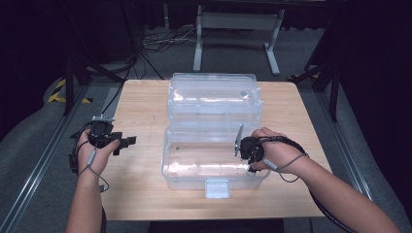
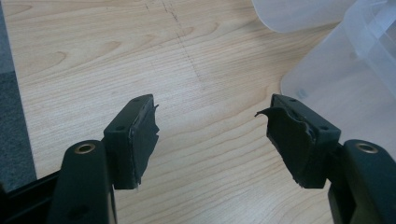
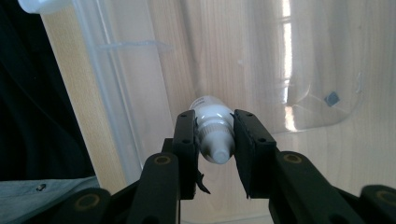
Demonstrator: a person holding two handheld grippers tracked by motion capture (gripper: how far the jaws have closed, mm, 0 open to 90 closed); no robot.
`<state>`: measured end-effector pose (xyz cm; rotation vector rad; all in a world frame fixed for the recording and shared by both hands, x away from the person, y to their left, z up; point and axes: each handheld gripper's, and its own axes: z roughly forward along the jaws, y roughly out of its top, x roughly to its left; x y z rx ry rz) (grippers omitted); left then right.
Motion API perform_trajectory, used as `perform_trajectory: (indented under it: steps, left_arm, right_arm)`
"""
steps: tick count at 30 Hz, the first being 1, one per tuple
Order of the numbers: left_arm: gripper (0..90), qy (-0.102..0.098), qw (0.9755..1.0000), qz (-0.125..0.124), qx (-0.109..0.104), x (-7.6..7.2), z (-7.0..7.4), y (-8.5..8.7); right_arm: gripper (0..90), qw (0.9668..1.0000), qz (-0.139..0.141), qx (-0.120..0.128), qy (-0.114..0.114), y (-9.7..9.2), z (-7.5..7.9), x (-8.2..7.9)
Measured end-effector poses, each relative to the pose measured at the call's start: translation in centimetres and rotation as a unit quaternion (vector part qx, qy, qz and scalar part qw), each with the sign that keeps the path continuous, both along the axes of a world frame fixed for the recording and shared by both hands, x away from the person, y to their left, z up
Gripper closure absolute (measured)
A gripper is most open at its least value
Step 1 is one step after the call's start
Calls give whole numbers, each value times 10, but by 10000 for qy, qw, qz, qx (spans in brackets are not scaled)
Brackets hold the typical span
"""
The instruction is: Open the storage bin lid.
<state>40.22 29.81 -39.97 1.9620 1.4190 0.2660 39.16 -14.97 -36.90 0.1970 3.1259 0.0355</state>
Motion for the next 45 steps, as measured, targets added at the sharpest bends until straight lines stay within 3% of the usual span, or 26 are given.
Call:
perform_trajectory:
  steps: [17,32,45]
  left_arm:
    - [337,22,10000,-8,-30,1,-1,-1]
    - [337,23,10000,-1,-32,1,-1,-1]
    - [336,-10,10000,-25,-4,2,-2,-1]
  right_arm:
    - [713,9998,-8,-105,179,-1,-17,3]
    - [711,9996,-41,-170,232,-3,-17,4]
    - [644,9994,-91,-38,330,-4,-16,4]
